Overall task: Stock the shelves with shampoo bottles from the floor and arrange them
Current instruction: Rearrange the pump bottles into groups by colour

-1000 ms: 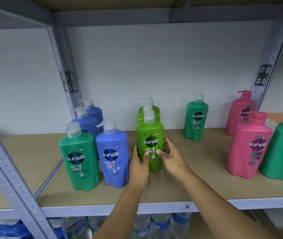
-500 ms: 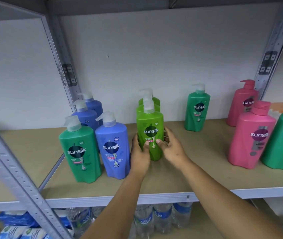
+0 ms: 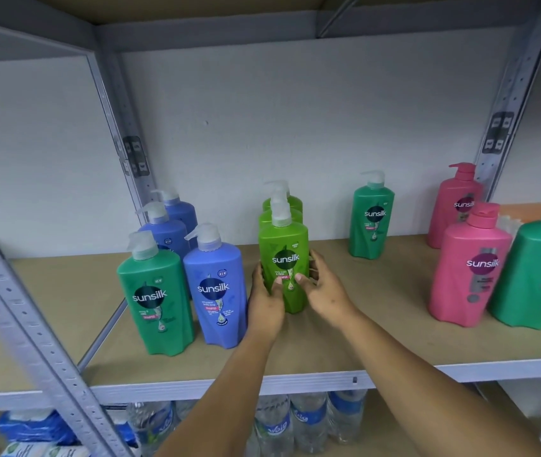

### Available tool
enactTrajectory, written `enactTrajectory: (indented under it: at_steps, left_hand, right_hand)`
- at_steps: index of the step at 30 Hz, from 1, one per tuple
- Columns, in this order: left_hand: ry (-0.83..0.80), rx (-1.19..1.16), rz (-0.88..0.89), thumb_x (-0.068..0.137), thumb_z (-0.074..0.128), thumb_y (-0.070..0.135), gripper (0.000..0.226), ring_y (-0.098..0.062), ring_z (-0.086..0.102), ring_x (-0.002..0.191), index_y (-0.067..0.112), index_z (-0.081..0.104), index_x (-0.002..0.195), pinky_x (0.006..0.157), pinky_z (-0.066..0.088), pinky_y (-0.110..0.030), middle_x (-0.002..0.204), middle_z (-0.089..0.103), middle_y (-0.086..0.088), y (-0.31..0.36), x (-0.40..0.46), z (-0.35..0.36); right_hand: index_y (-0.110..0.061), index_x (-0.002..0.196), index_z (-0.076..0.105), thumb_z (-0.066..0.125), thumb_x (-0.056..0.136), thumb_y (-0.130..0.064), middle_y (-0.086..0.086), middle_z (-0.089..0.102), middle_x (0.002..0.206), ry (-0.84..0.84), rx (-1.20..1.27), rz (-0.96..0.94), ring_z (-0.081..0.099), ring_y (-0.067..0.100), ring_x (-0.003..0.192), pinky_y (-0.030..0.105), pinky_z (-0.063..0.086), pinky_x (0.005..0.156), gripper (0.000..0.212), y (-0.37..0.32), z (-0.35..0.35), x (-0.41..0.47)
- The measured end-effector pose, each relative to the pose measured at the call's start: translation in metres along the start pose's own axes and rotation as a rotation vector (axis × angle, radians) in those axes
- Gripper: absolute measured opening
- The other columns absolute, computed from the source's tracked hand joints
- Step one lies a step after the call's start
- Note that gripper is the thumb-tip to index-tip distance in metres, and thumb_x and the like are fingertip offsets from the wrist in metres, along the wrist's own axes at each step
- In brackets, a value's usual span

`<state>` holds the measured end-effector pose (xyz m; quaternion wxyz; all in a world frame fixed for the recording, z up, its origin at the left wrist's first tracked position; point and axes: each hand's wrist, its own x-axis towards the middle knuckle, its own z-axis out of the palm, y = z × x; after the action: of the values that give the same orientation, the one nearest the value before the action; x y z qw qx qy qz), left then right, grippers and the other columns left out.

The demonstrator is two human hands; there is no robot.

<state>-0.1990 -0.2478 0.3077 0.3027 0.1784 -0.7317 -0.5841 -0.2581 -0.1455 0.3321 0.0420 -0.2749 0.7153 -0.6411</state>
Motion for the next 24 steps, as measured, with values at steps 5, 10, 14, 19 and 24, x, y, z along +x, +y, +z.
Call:
enactTrajectory:
  at_steps: [5,10,14,19,24]
  left_hand:
    - [-0.048,0.116,0.046,0.094,0.053,0.017,0.052,-0.015,0.053,0.117,0.024,0.032,0.141,0.103,0.043,-0.036,0.128,0.054,0.006,0.005,-0.011,-0.007]
    - [-0.119,0.388,0.177,0.091,0.054,0.015,0.05,-0.023,0.048,0.123,0.014,0.038,0.139,0.102,0.039,-0.031,0.132,0.051,-0.007,0.011,-0.031,-0.021]
    - [-0.243,0.71,0.223,0.094,0.051,0.023,0.051,-0.032,0.035,0.134,0.012,0.038,0.141,0.109,0.028,-0.033,0.146,0.035,-0.014,0.017,-0.053,-0.032]
    - [-0.32,0.878,0.254,0.097,0.043,0.034,0.05,-0.028,0.029,0.138,0.011,0.039,0.141,0.112,0.028,-0.037,0.149,0.034,-0.012,0.038,-0.089,-0.033]
    - [-0.364,0.879,0.35,0.098,0.04,0.037,0.05,-0.026,0.026,0.14,0.013,0.038,0.142,0.115,0.022,-0.036,0.15,0.033,-0.011,0.063,-0.126,-0.012]
  right_hand:
    - [-0.02,0.138,0.043,0.059,0.092,-0.012,0.0,0.058,0.128,-0.013,-0.212,-0.003,0.052,0.013,0.119,0.024,0.038,0.102,0.05,-0.005,-0.008,-0.011]
    - [-0.011,0.137,0.045,0.054,0.094,-0.028,0.011,0.05,0.138,-0.016,-0.64,-0.067,0.043,0.026,0.129,0.024,0.03,0.102,0.047,-0.015,-0.027,-0.034]
    - [-0.011,0.135,0.046,0.045,0.095,-0.045,0.012,0.048,0.139,-0.015,-0.941,-0.042,0.037,0.028,0.134,0.043,0.025,0.112,0.052,-0.015,-0.048,-0.059]
    - [-0.015,0.139,0.042,0.04,0.096,-0.05,0.011,0.04,0.146,-0.018,-1.034,0.016,0.025,0.027,0.141,0.045,0.018,0.116,0.056,-0.027,-0.072,-0.106]
    - [-0.016,0.143,0.038,0.04,0.095,-0.051,0.008,0.038,0.149,0.041,-1.017,0.037,0.026,0.025,0.142,0.041,0.017,0.117,0.059,-0.042,-0.105,-0.153]
